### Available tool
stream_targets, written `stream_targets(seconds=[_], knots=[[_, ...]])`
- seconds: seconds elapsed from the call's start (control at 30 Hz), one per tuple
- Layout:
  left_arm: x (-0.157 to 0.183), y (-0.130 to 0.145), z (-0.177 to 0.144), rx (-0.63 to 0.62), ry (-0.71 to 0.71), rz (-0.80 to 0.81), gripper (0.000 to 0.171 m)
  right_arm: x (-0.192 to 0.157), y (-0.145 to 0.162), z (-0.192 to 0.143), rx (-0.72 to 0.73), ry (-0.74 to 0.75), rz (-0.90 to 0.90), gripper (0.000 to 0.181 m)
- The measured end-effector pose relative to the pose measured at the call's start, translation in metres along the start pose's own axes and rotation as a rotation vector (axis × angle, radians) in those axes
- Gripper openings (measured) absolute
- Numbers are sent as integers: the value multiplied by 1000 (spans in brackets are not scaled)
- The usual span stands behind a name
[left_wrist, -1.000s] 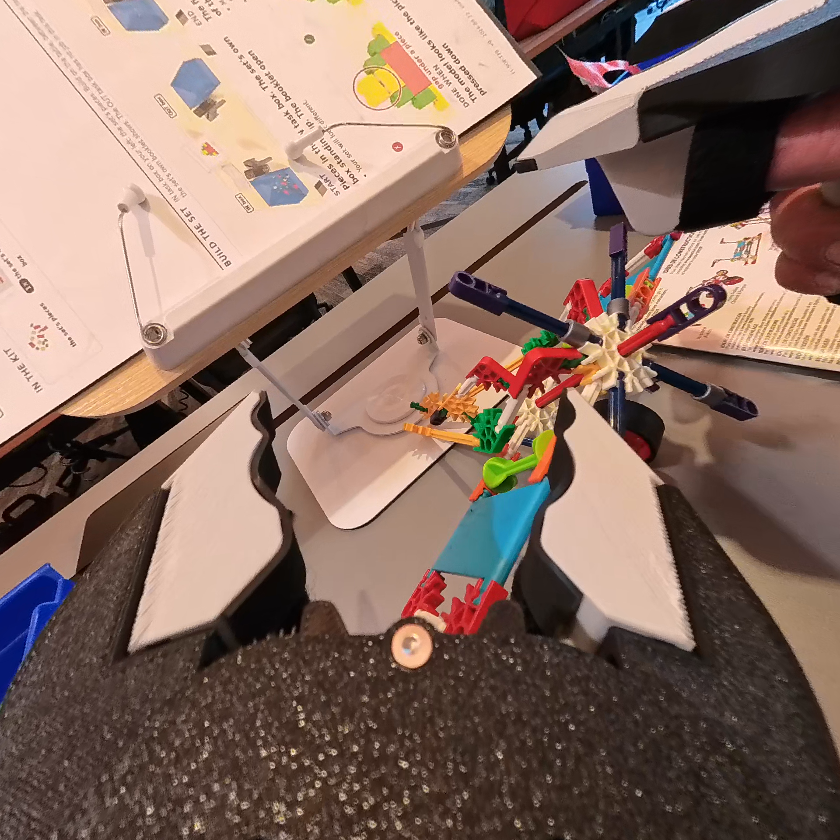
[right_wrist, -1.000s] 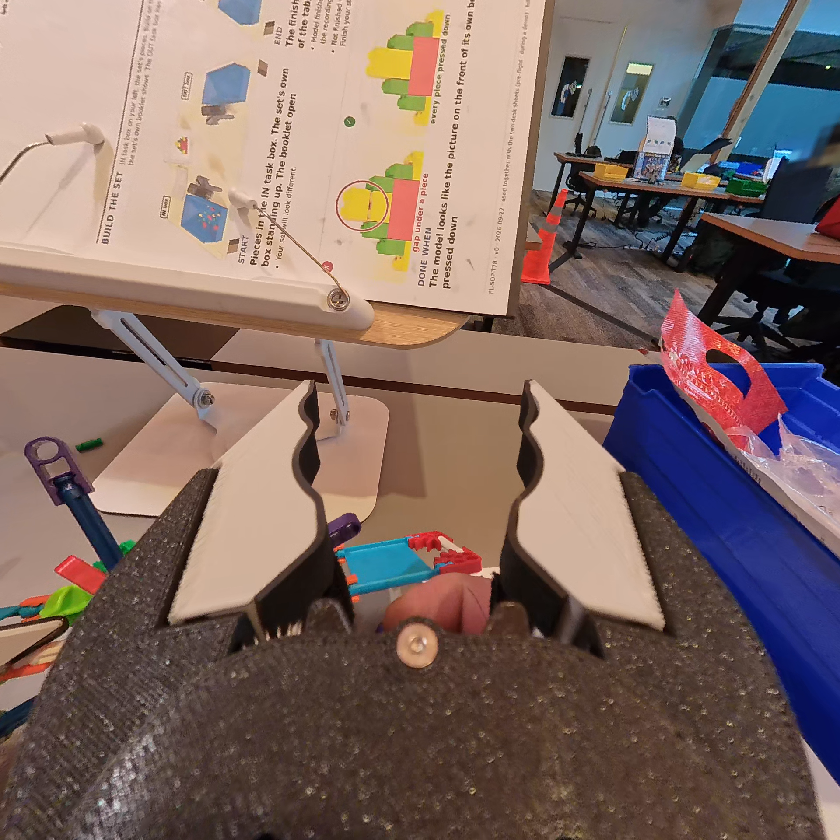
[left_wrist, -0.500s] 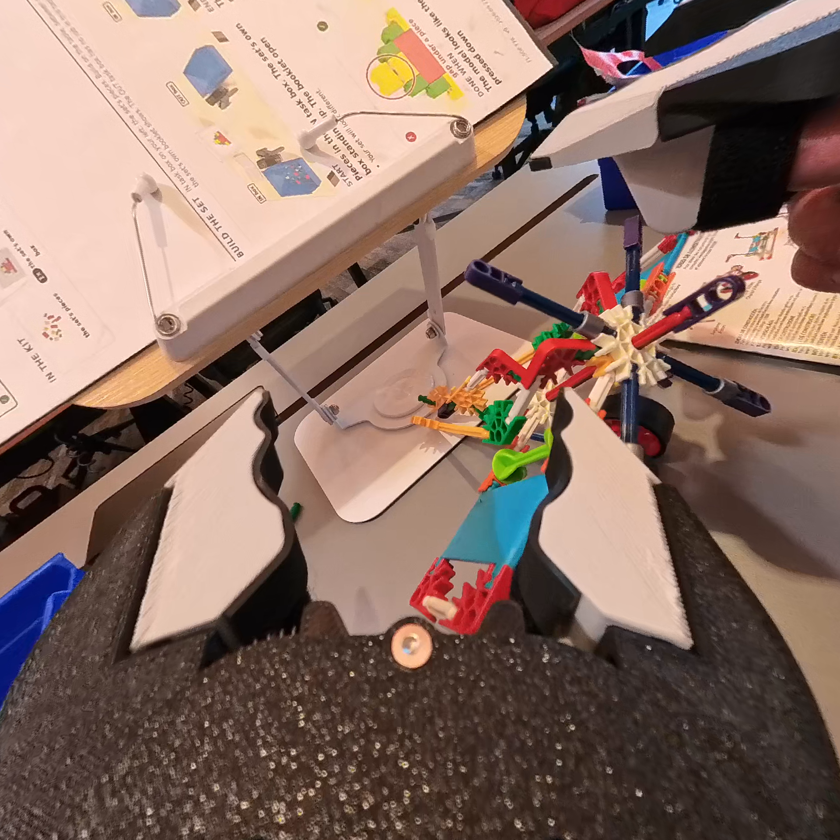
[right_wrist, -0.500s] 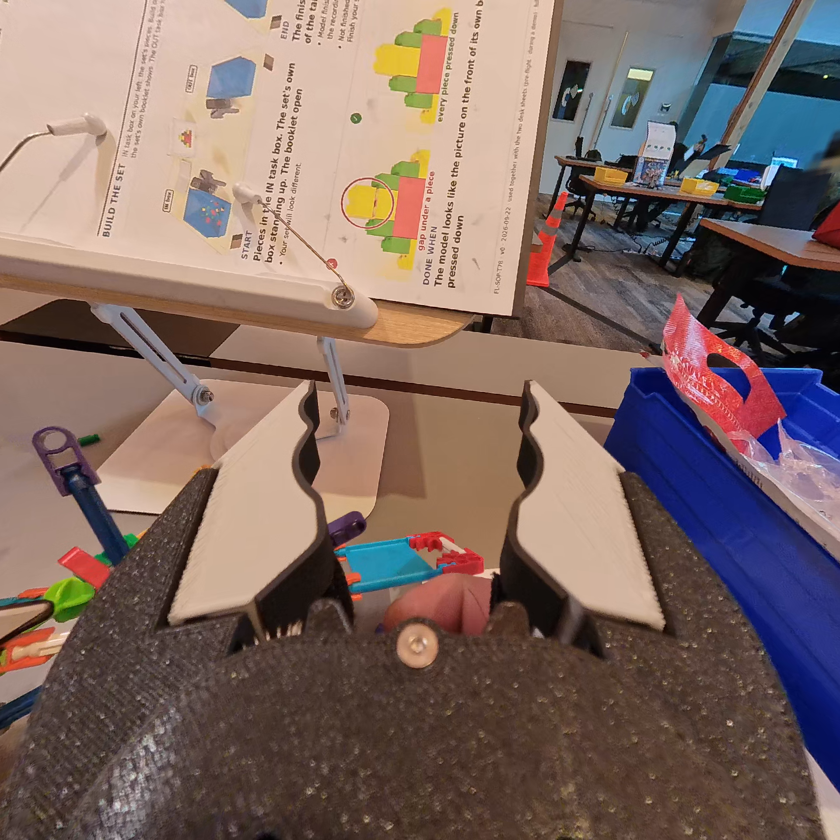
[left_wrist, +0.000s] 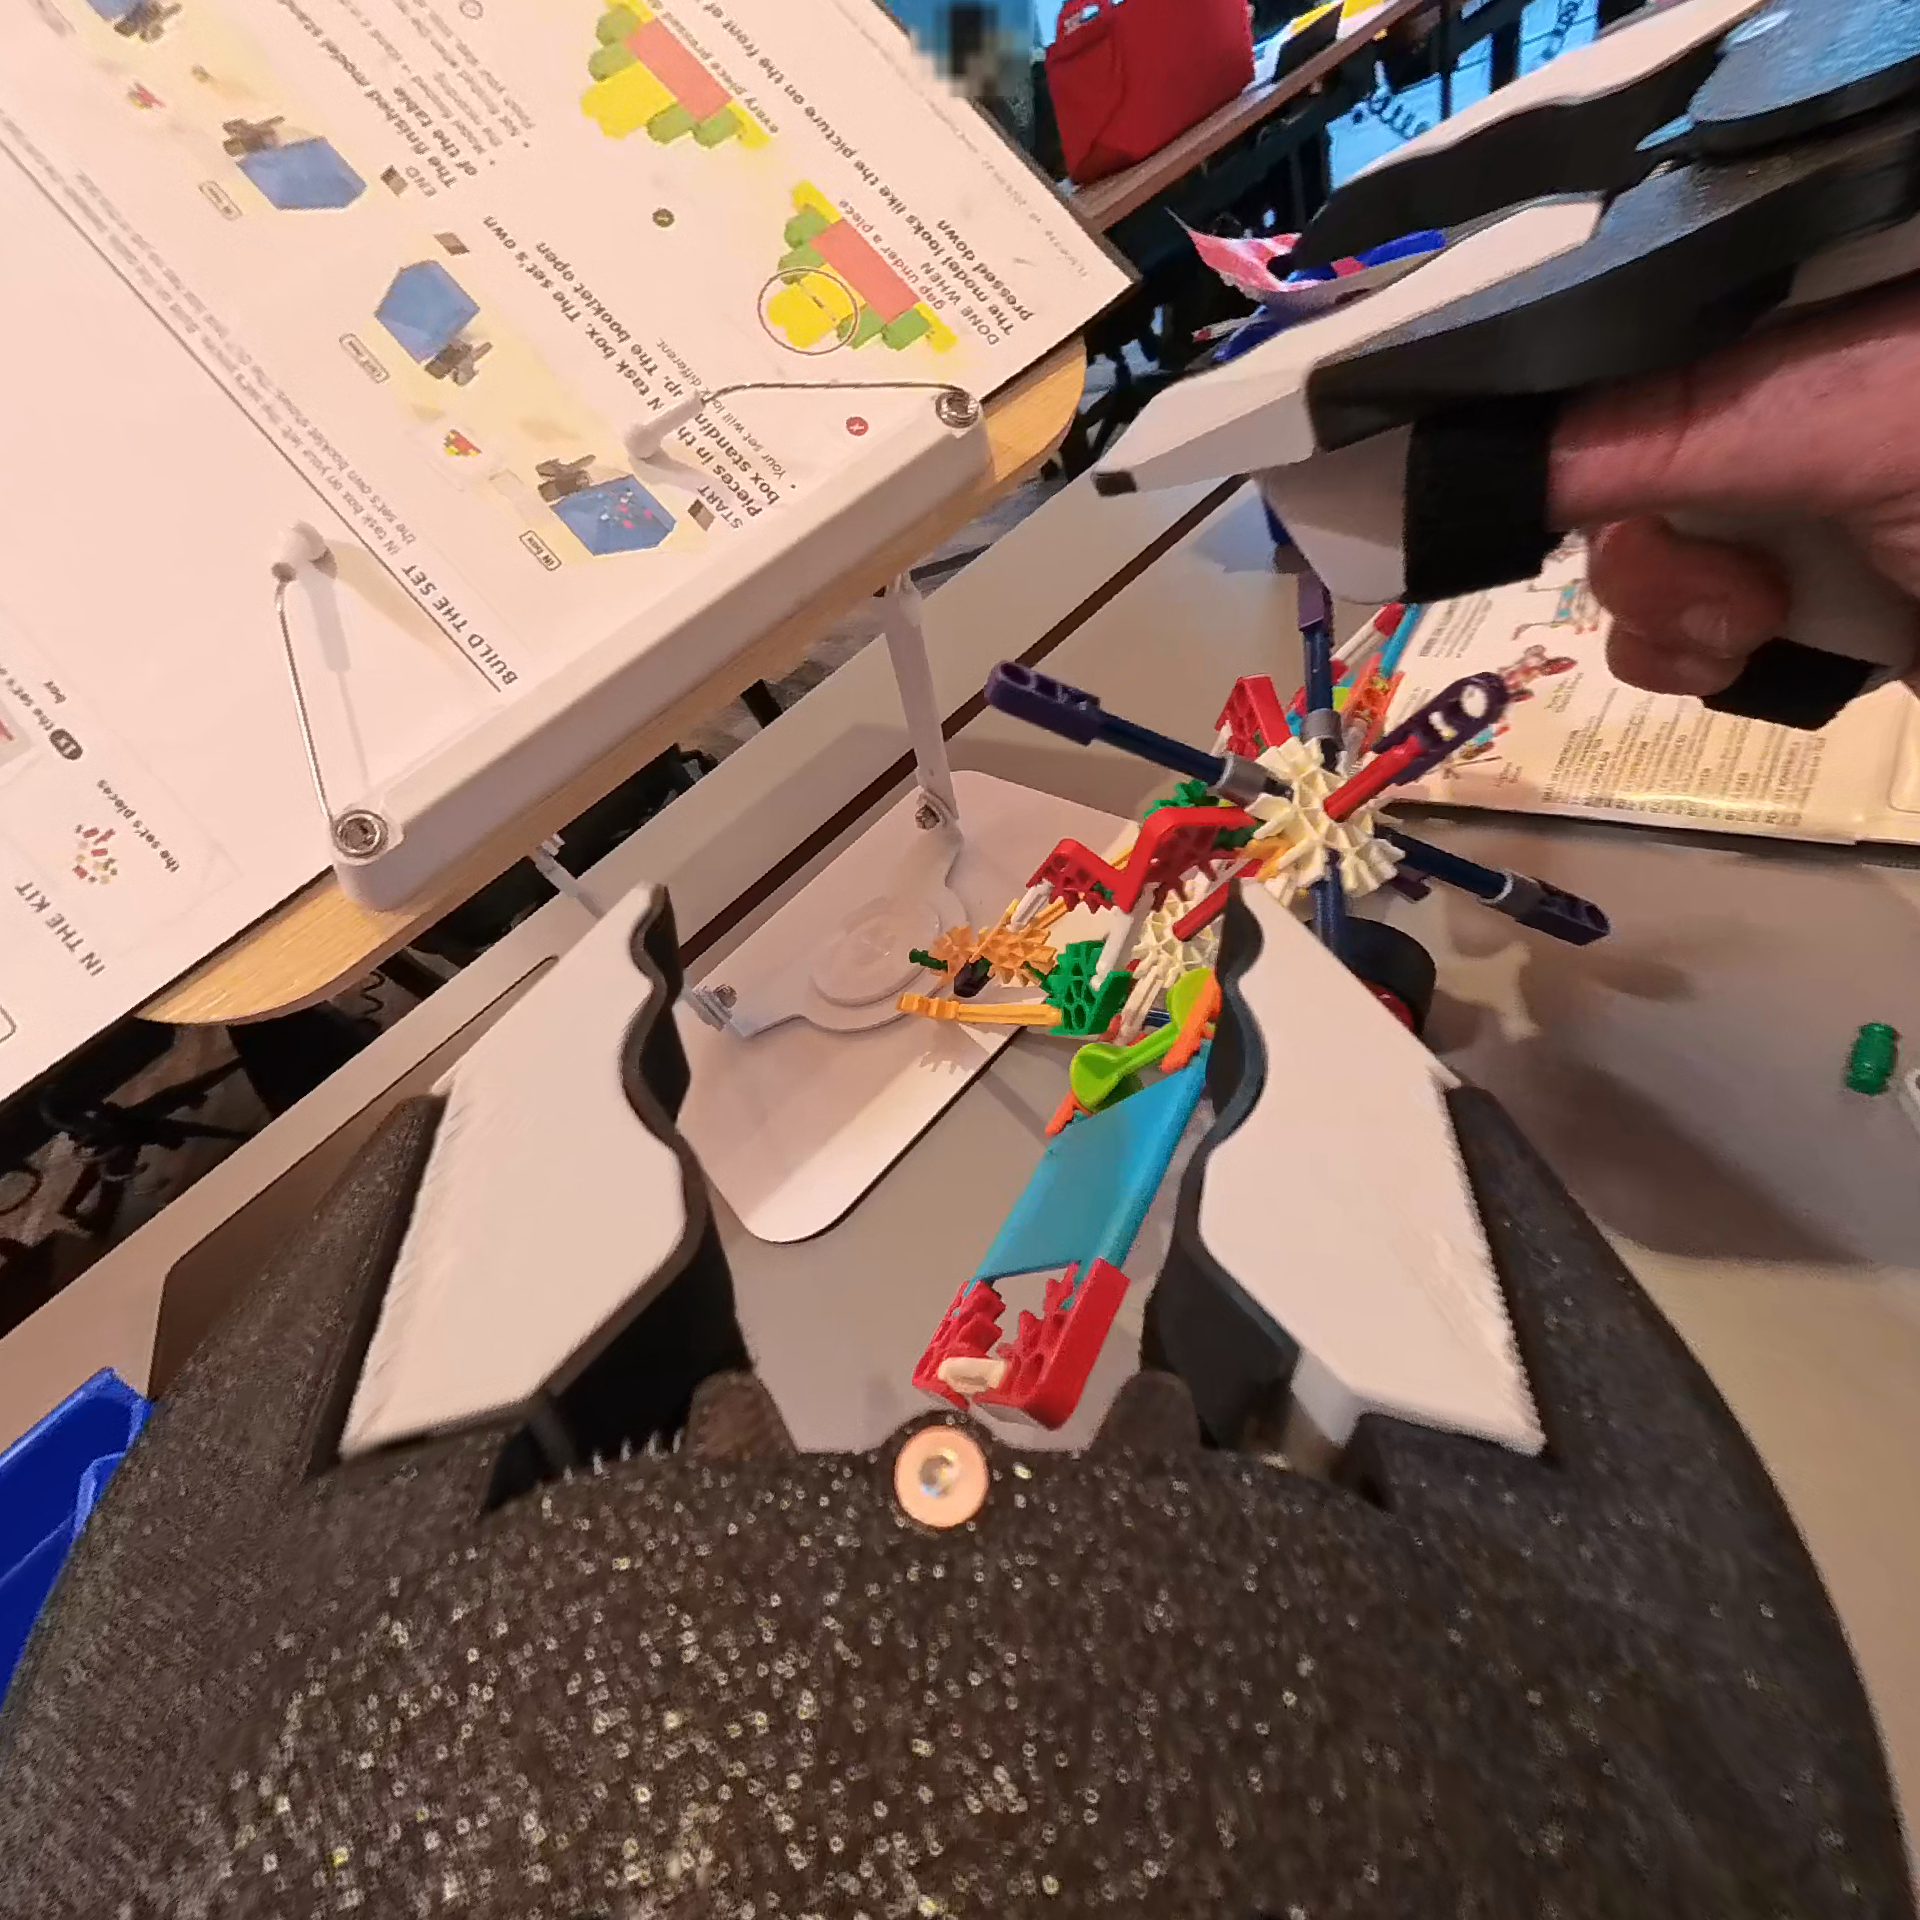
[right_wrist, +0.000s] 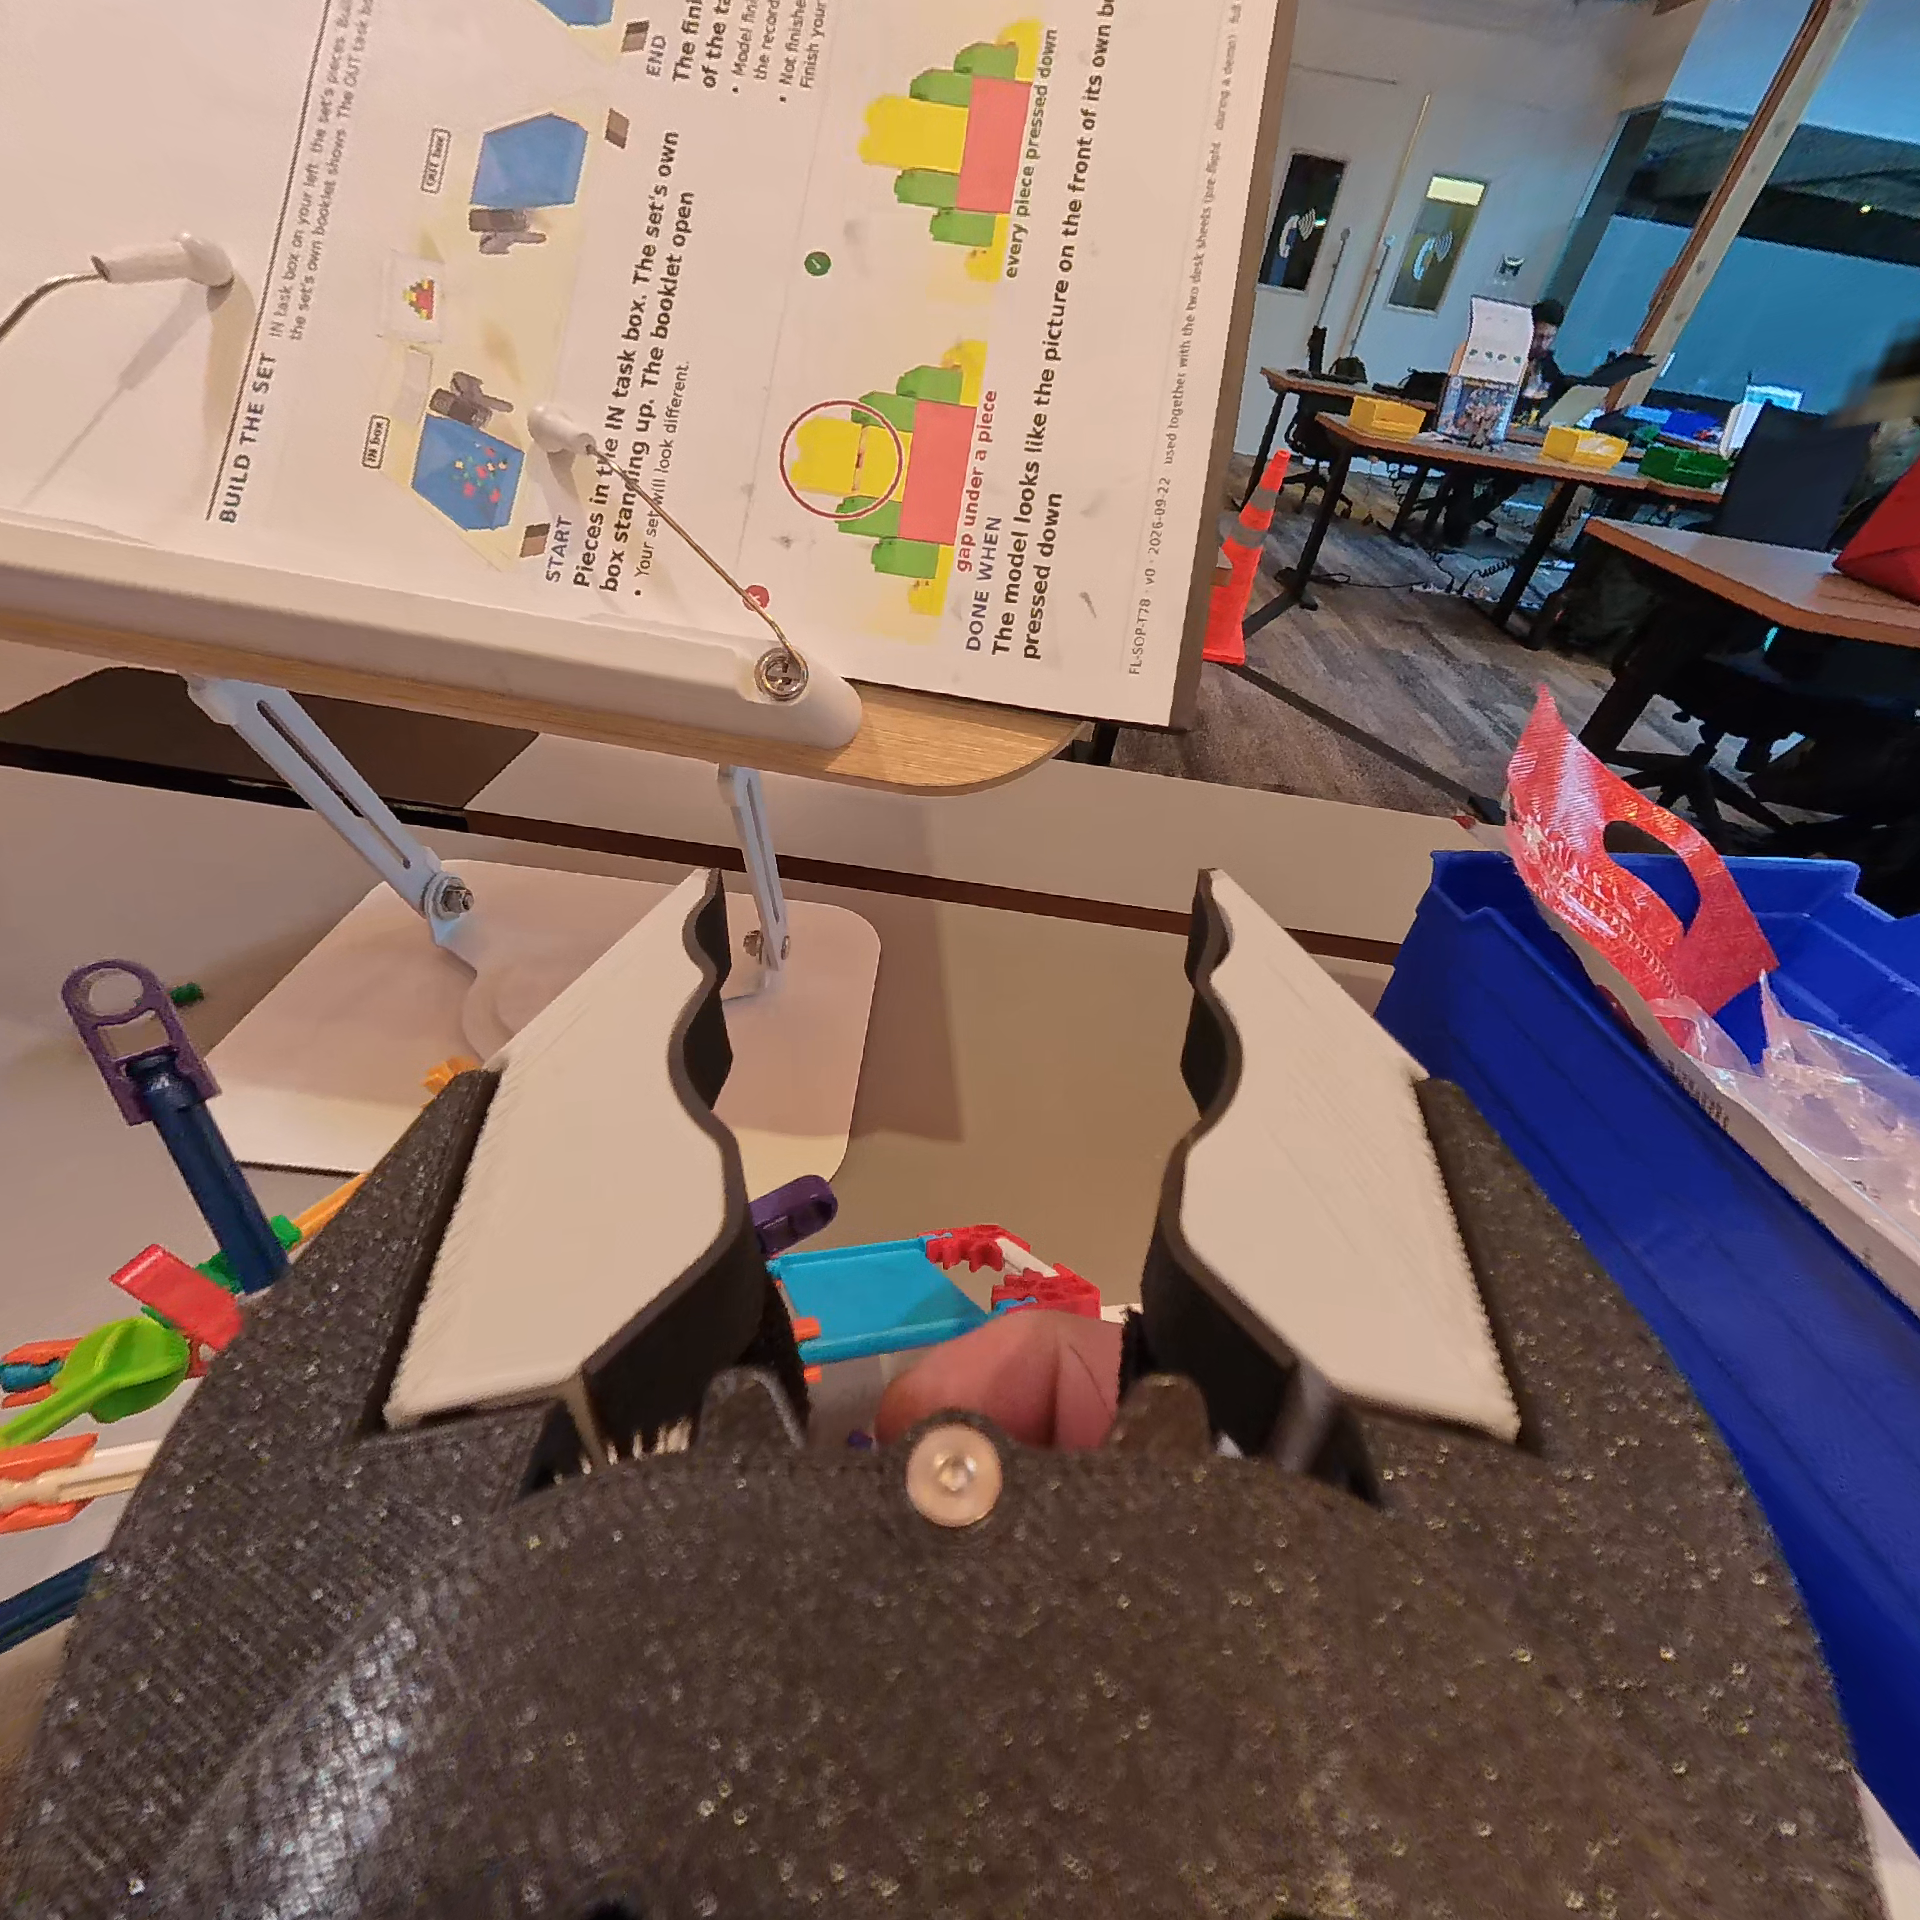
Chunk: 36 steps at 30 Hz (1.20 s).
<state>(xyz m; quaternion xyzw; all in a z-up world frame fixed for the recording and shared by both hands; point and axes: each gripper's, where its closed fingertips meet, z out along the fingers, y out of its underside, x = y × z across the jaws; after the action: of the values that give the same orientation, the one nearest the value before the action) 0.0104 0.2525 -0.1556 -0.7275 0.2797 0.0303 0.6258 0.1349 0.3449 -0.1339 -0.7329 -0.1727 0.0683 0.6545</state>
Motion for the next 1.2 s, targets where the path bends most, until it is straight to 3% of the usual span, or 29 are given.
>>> stream_targets(seconds=[0.27, 0.63, 0.8, 0.97, 1.2], knots=[[17, -4, -5, -1, 96, 43, 92, 0, 0, 0, -1, -1, -5, 88], [26, 12, 0, -56, 146, 74, 52, -1, -12, -9, 29, -24, -62, 84], [35, 14, -2, -63, 204, 100, 21, -10, -8, -13, 3, -119, -148, 75], [35, 20, -6, -84, 247, 119, 9, -12, -7, -14, 3, -244, -202, 66], [25, 26, -14, -108, 263, 156, 8, -23, 12, -14, -24, -413, -241, 53]])
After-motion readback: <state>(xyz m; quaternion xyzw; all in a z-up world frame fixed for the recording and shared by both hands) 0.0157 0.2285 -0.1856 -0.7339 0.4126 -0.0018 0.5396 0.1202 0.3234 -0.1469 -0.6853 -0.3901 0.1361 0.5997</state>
